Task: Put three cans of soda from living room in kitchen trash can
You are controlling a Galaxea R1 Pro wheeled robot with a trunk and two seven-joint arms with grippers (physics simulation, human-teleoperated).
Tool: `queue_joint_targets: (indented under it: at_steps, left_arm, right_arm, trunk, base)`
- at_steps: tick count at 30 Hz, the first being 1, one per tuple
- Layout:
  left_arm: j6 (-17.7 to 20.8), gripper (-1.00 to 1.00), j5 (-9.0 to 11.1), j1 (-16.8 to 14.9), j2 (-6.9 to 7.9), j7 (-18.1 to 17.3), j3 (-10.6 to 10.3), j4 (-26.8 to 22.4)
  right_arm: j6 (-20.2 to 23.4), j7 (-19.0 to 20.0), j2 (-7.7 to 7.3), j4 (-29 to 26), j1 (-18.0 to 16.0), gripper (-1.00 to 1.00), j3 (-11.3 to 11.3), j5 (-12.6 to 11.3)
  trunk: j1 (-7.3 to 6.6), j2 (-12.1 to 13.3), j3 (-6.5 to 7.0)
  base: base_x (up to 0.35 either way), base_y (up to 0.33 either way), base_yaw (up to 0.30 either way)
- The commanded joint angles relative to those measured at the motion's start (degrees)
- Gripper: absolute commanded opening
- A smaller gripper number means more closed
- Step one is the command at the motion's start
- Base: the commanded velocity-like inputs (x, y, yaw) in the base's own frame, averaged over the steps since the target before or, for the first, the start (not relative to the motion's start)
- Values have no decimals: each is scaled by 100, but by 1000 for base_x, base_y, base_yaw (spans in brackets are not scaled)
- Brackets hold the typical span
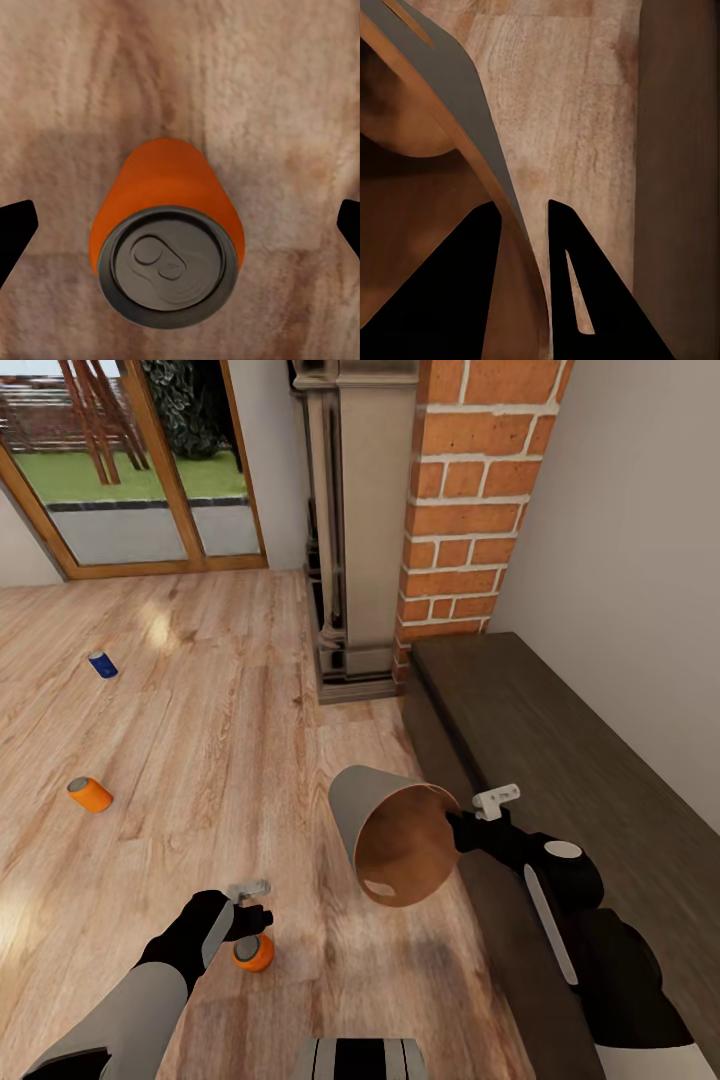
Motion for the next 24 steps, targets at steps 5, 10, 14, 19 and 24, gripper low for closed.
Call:
queue_joint_targets:
  at_steps: [5, 10, 14, 19, 24]
  left_arm:
    - [-1, 100, -2, 0, -3, 0, 0, 1]
    - [-1, 100, -3, 0, -8, 0, 0, 2]
    - [-1, 100, -3, 1, -9, 0, 0, 6]
    - [-1, 100, -3, 2, -9, 0, 0, 10]
    - [-1, 100, -3, 0, -11, 0, 0, 16]
  right_arm:
    - [18, 6, 1, -6, -7, -100, 5, -112]
    - [27, 3, 1, -7, -119, -100, 5, -112]
    - [117, 2, 1, -8, -256, -100, 5, -112]
    - [335, 2, 1, -8, -412, -100, 6, -112]
    - [397, 2, 1, -7, -553, -100, 6, -112]
  trunk:
    - [-1, 0, 1]
    - [-1, 0, 1]
    - [7, -4, -66]
    - [20, -11, -177]
    - [33, -18, -287]
  base:
    - [0, 0, 0]
    - [0, 0, 0]
    - [0, 0, 0]
    - [0, 0, 0]
    - [0, 0, 0]
